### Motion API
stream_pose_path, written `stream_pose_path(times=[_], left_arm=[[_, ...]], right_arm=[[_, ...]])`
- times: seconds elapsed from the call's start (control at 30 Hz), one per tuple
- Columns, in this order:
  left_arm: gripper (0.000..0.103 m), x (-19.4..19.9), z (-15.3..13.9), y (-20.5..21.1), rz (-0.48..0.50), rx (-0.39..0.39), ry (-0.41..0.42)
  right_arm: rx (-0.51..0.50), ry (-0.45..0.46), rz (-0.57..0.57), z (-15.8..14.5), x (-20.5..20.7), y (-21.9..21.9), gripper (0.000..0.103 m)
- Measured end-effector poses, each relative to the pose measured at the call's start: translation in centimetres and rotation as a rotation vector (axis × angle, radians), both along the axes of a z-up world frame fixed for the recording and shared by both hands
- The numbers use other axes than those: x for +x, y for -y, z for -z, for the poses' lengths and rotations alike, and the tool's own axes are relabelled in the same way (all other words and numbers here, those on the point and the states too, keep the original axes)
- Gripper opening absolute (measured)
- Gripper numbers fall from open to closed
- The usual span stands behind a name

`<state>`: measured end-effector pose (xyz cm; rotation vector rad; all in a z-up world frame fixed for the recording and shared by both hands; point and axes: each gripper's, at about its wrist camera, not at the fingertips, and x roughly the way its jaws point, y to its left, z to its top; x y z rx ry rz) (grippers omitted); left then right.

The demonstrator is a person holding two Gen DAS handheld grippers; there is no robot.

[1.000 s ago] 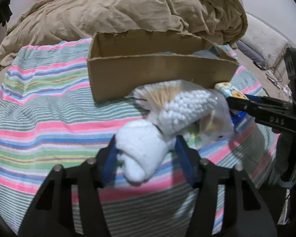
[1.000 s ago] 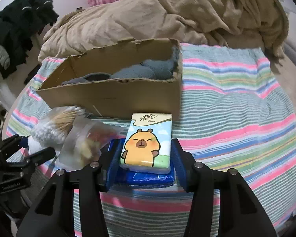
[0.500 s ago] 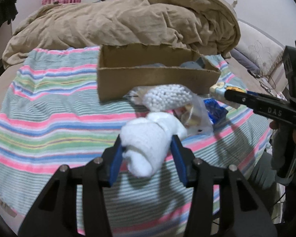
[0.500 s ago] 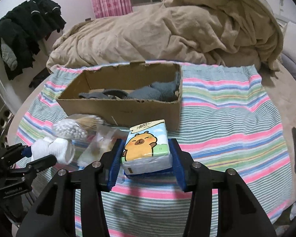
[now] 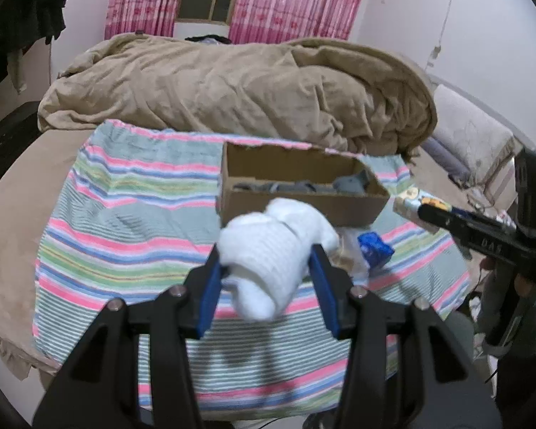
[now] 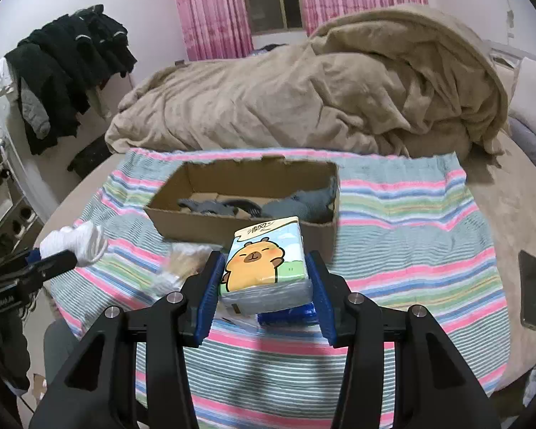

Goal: Organize objects
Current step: 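Carry sock and capybara pack into the box and open both tools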

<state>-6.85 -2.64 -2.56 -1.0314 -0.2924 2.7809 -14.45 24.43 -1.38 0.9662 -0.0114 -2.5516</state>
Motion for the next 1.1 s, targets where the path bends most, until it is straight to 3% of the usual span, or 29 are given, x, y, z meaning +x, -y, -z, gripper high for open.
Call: stream_pose_path(times=[0.63,0.9,1.1], left_arm=[[0.049,-3.3,-5.2,0.9,-0.044,0.019,-0.108],[0.049,-6.5,-4.9,0.1,-0.040,0.032,-0.122],[0.049,-10.1,-3.3,-1.0,-0.026,0.016,-0.112]], right_arm=[[-0.003,-0.118,-0.071,-4.8,-1.4,2.5,0.049],[0.002,-0.134,-0.094,-5.2,-4.3,4.1,0.049],[0.007,-0.110,-0.095,-3.7,-7.2,4.9,0.049]])
